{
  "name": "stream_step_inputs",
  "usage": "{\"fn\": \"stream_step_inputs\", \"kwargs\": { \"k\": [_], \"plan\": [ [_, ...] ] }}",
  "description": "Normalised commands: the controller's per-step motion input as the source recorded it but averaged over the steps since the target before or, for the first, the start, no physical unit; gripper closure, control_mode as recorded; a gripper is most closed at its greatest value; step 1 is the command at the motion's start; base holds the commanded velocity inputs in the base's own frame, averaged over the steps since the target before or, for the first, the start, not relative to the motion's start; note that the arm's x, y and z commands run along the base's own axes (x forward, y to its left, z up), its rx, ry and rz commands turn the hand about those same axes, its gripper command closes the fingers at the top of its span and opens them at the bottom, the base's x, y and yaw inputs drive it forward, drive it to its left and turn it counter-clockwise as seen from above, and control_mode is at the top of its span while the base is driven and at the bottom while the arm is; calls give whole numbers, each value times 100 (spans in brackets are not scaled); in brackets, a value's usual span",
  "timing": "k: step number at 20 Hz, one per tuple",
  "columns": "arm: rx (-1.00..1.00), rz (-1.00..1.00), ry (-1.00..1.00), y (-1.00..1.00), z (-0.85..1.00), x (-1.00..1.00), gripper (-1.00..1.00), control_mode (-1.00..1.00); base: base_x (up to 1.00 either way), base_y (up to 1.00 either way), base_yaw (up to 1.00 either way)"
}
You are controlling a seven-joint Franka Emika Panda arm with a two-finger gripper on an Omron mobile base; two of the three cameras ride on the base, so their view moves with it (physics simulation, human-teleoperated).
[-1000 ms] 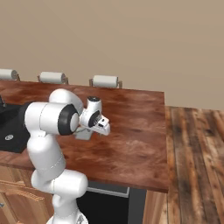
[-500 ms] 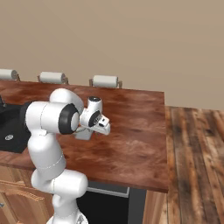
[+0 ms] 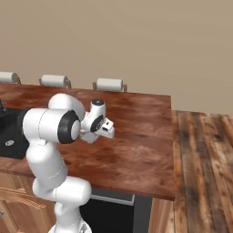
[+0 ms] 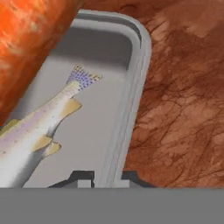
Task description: Place the tupperware on the second highest shelf of the fridge. Make space for the tupperware among the existing items by rearranging them on the shelves if needed. Close the fridge door when finished.
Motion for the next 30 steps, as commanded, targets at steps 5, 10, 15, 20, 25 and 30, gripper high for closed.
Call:
{"fn": "stream_step_inputs", "kwargs": {
  "k": [5, 10, 15, 20, 25, 30],
  "plan": [
    [7, 0, -31, 0, 22, -37, 100, -100, 0, 0, 0],
    [6, 0, -32, 0, 20, -22, 100, -100, 0, 0, 0],
    [2, 0, -12, 0, 49, -8, 100, -100, 0, 0, 0],
    [0, 0, 7, -4, 88, -25, 100, -100, 0, 0, 0],
    [0, -1, 18, -23, 100, -44, 100, -100, 0, 0, 0],
    [0, -5, 26, -36, 100, -21, 100, -100, 0, 0, 0]
  ]
}}
